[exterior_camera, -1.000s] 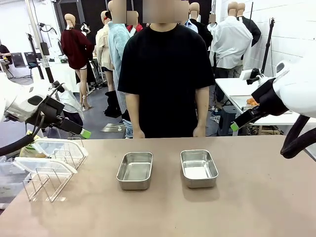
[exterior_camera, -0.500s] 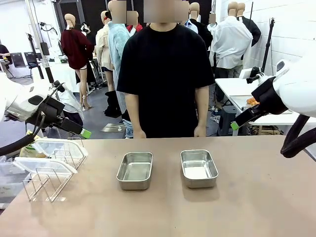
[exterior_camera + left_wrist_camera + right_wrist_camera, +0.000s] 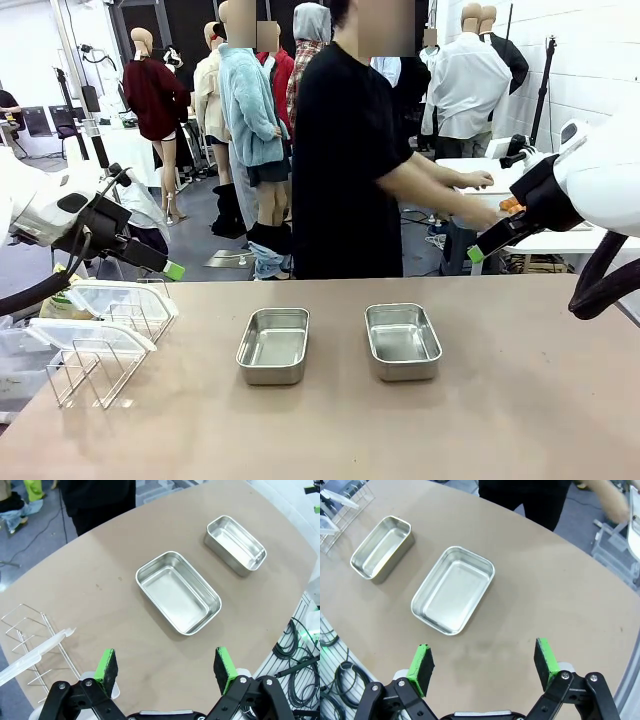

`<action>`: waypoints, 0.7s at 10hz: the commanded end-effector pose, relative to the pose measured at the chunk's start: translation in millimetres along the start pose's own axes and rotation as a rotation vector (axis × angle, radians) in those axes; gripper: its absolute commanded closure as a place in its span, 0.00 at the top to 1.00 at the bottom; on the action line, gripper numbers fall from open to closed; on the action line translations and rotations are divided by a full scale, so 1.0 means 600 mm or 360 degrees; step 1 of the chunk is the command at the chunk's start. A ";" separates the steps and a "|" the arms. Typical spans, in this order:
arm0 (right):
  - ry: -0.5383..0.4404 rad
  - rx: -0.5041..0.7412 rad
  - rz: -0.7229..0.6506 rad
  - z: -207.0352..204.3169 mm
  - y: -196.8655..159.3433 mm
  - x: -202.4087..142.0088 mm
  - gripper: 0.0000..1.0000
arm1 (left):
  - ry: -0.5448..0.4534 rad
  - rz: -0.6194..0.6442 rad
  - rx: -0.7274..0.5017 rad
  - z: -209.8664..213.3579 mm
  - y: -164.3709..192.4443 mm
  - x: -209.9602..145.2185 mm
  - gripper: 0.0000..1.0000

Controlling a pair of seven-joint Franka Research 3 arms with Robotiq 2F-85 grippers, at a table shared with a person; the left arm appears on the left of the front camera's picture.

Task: Place the bread in airtight containers.
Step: Lift both Airtight Container.

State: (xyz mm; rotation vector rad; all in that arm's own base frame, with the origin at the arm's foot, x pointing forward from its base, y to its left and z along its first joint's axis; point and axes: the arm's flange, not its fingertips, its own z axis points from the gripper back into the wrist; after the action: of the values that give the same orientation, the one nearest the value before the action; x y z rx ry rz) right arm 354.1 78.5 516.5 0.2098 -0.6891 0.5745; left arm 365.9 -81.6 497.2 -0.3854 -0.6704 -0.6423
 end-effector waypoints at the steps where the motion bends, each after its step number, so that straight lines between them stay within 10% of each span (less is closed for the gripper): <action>1: 0.0001 0.0015 0.0002 -0.002 -0.001 -0.002 1.00 | 0.0000 -0.0002 -0.0010 0.000 0.004 -0.002 1.00; 7: 0.0001 0.0015 0.0002 -0.002 -0.001 -0.002 1.00 | 0.0000 -0.0002 -0.0010 0.000 0.004 -0.002 1.00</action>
State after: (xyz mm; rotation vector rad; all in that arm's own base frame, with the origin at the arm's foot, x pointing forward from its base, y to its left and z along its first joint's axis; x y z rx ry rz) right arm 354.2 78.5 516.5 0.2097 -0.6891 0.5744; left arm 365.9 -81.5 497.2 -0.3848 -0.6706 -0.6420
